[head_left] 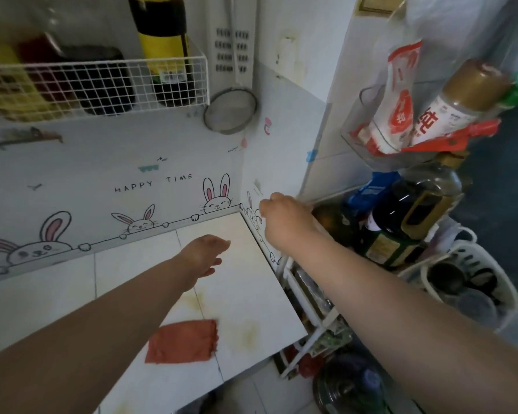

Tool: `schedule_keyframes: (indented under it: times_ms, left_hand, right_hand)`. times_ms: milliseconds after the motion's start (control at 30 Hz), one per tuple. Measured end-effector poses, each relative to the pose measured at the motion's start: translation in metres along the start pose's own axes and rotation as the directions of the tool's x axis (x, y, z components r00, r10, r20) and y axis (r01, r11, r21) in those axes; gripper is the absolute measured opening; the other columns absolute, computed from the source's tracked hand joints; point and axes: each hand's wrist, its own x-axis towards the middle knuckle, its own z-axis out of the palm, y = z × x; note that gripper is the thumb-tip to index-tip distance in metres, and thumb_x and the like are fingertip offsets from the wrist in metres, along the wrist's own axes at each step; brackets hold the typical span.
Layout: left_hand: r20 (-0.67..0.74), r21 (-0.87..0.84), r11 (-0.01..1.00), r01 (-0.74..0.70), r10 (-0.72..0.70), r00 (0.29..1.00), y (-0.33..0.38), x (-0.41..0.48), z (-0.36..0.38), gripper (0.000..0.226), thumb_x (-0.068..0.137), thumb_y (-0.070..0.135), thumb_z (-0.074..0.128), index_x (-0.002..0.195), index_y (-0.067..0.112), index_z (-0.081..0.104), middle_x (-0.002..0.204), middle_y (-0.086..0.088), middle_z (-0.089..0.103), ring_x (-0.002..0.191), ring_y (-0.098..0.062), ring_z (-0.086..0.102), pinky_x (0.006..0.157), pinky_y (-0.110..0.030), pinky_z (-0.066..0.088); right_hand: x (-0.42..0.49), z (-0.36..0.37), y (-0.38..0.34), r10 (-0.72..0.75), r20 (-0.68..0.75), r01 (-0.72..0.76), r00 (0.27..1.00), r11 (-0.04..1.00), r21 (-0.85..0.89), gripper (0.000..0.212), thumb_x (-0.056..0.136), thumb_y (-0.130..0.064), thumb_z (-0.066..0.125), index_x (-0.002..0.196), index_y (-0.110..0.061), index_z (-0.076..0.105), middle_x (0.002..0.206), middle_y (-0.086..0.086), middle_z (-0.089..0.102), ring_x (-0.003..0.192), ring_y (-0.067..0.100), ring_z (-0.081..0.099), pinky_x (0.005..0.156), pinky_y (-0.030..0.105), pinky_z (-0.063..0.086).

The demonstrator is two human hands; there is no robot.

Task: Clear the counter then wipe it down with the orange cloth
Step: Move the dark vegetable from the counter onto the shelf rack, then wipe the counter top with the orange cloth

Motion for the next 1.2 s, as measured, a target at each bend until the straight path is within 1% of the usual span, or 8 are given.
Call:
schedule_keyframes:
  times_ms: [200, 367, 500, 600, 767, 867, 1033, 1200]
  left_hand:
    - [-0.084, 0.040, 0.996, 0.077, -0.074, 0.994, -0.042, 0.000, -0.033, 0.020, 0.091, 0.027, 0.059, 0.106, 0.014, 0.060, 0.116, -0.006, 0.060, 0.098, -0.020, 0.059, 0.081, -0.033, 0.046]
    - [-0.134, 0.399, 0.911, 0.099, -0.049, 0.990, -0.098, 0.004, -0.057, 0.027, 0.088, 0.022, 0.064, 0.113, 0.016, 0.061, 0.117, -0.005, 0.062, 0.102, -0.026, 0.060, 0.085, -0.032, 0.047]
    - [-0.129, 0.634, 0.761, 0.136, -0.070, 0.989, -0.147, 0.014, -0.066, 0.043, 0.083, 0.018, 0.065, 0.125, 0.018, 0.055, 0.129, -0.004, 0.056, 0.109, -0.021, 0.058, 0.089, -0.027, 0.045]
    - [-0.290, 0.642, 0.702, 0.307, -0.149, 0.945, -0.177, 0.022, -0.066, 0.057, 0.080, 0.025, 0.065, 0.132, 0.016, 0.045, 0.130, -0.011, 0.049, 0.115, -0.029, 0.054, 0.091, -0.033, 0.047]
    - [-0.385, 0.656, 0.594, 0.466, -0.269, 0.883, -0.209, 0.026, -0.064, 0.050, 0.080, 0.037, 0.065, 0.116, 0.007, 0.047, 0.117, -0.014, 0.052, 0.111, -0.034, 0.053, 0.088, -0.040, 0.048]
    - [-0.355, 0.656, 0.626, 0.422, -0.238, 0.904, -0.210, 0.026, -0.066, 0.041, 0.083, 0.042, 0.062, 0.108, 0.011, 0.053, 0.109, -0.011, 0.060, 0.104, -0.029, 0.058, 0.083, -0.036, 0.050]
    - [-0.292, 0.464, 0.863, 0.202, -0.067, 0.954, -0.188, 0.018, -0.067, 0.019, 0.074, 0.027, 0.075, 0.074, 0.027, 0.056, 0.080, 0.001, 0.062, 0.071, -0.016, 0.056, 0.055, -0.022, 0.039]
    - [-0.173, 0.350, 0.934, -0.071, 0.138, 0.975, -0.165, 0.011, -0.069, 0.024, 0.076, 0.012, 0.073, 0.071, 0.035, 0.069, 0.078, 0.012, 0.065, 0.069, 0.007, 0.058, 0.060, -0.005, 0.039]
  right_hand:
    - [0.000, 0.075, -0.040, -0.116, 0.316, 0.047, 0.942, 0.975, 0.218, 0.041, 0.087, -0.014, 0.056, 0.127, -0.017, 0.049, 0.125, 0.008, 0.050, 0.113, 0.029, 0.052, 0.084, 0.035, 0.043]
    - [-0.006, 0.136, -0.068, -0.179, 0.543, 0.068, 0.820, 0.974, 0.217, 0.037, 0.090, -0.015, 0.055, 0.126, -0.016, 0.053, 0.126, 0.008, 0.056, 0.114, 0.028, 0.053, 0.083, 0.032, 0.042]
    - [-0.012, 0.176, -0.090, -0.219, 0.614, 0.082, 0.758, 0.966, 0.244, 0.034, 0.089, -0.012, 0.053, 0.123, -0.013, 0.057, 0.127, 0.009, 0.057, 0.115, 0.029, 0.053, 0.090, 0.035, 0.046]
    - [-0.017, 0.200, -0.103, -0.237, 0.636, 0.095, 0.735, 0.964, 0.250, 0.033, 0.087, -0.010, 0.053, 0.119, -0.014, 0.060, 0.124, 0.010, 0.059, 0.113, 0.029, 0.055, 0.092, 0.036, 0.048]
    - [-0.021, 0.228, -0.116, -0.276, 0.621, 0.107, 0.734, 0.949, 0.296, 0.030, 0.084, -0.011, 0.053, 0.111, -0.017, 0.063, 0.114, 0.008, 0.063, 0.107, 0.029, 0.058, 0.084, 0.032, 0.048]
    - [-0.022, 0.236, -0.121, -0.283, 0.587, 0.086, 0.758, 0.937, 0.340, 0.027, 0.082, -0.012, 0.053, 0.107, -0.017, 0.064, 0.110, 0.008, 0.064, 0.103, 0.029, 0.059, 0.075, 0.029, 0.043]
    - [-0.022, 0.239, -0.124, -0.244, 0.439, -0.011, 0.865, 0.865, 0.502, 0.033, 0.084, -0.010, 0.051, 0.115, -0.019, 0.061, 0.116, 0.006, 0.060, 0.107, 0.025, 0.057, 0.082, 0.028, 0.043]
    - [-0.011, 0.222, -0.116, -0.383, 0.406, -0.125, 0.830, 0.581, 0.804, 0.067, 0.082, 0.006, 0.045, 0.129, -0.041, 0.051, 0.134, -0.008, 0.056, 0.124, 0.014, 0.051, 0.107, 0.031, 0.040]
